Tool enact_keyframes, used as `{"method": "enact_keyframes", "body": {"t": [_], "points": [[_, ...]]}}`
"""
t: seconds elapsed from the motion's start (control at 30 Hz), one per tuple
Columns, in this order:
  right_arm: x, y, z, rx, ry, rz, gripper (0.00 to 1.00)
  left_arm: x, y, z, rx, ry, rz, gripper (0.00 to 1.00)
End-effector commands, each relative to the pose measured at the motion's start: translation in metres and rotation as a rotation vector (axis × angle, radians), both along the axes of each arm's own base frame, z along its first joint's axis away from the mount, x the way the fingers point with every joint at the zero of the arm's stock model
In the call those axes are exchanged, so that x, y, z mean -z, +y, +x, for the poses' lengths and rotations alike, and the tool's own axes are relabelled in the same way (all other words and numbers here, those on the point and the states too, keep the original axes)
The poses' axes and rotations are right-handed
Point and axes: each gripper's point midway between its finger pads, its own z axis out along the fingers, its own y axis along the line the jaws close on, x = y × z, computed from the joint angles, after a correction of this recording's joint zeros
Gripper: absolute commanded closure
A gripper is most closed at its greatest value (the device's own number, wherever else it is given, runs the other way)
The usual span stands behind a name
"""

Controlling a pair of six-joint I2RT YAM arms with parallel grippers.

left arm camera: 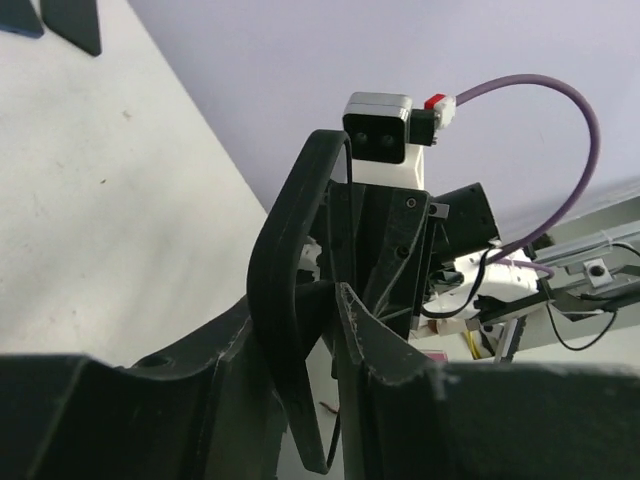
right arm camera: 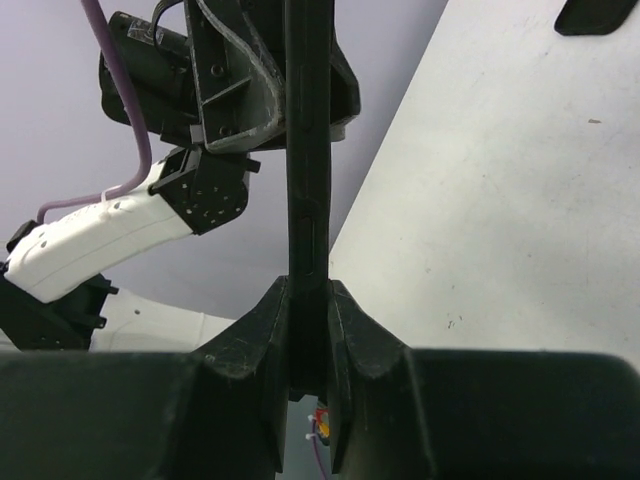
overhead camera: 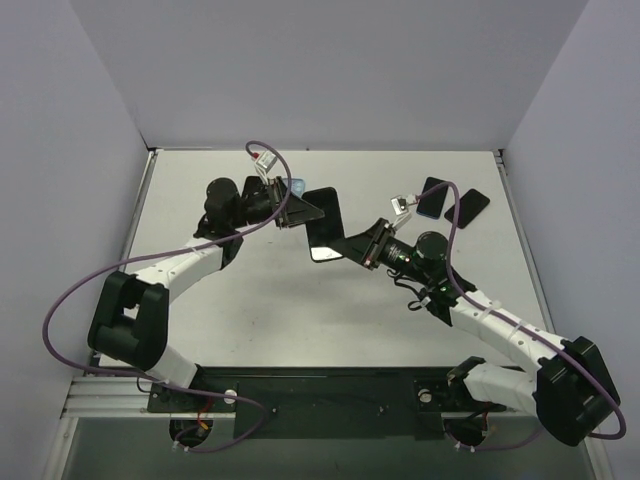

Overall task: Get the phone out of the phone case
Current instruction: Pick up the phone at the center of the board.

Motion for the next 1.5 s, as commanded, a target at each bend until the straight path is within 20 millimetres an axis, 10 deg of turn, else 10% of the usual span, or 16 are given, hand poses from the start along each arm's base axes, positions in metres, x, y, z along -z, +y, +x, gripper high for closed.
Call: {"method": "enact_keyframes", "body": {"t": [0.0,0.07,0.17,0.5,1.13,1.47], "points": [[-0.061,0.015,-0.018,-0.108,-0.213,0.091,1.00,-0.039,0.002,-0.023,0.087,-0.174,-0.133,0.67],[-0.059,0.015,-0.017,-0.114,-0.207,0.077,0.99,-0.040,0.003,-0.023,0.080,-0.185,-0.118,0.81],[-0.049,0.009,-0.013,-0.098,-0.167,0.018,0.64,-0.038,0.004,-0.025,0.068,-0.201,-0.086,1.00],[-0.032,-0.012,-0.034,-0.179,-0.172,-0.130,0.43,-0.046,0.013,-0.029,-0.002,-0.230,-0.033,1.00],[-0.042,0.001,-0.063,-0.388,-0.237,-0.043,0.93,-0.073,0.013,-0.053,0.095,-0.176,-0.181,1.00],[-0.059,0.003,-0.103,-0.622,-0.488,-0.091,1.00,-0.100,0.021,-0.080,0.165,-0.040,-0.248,1.00]]}}
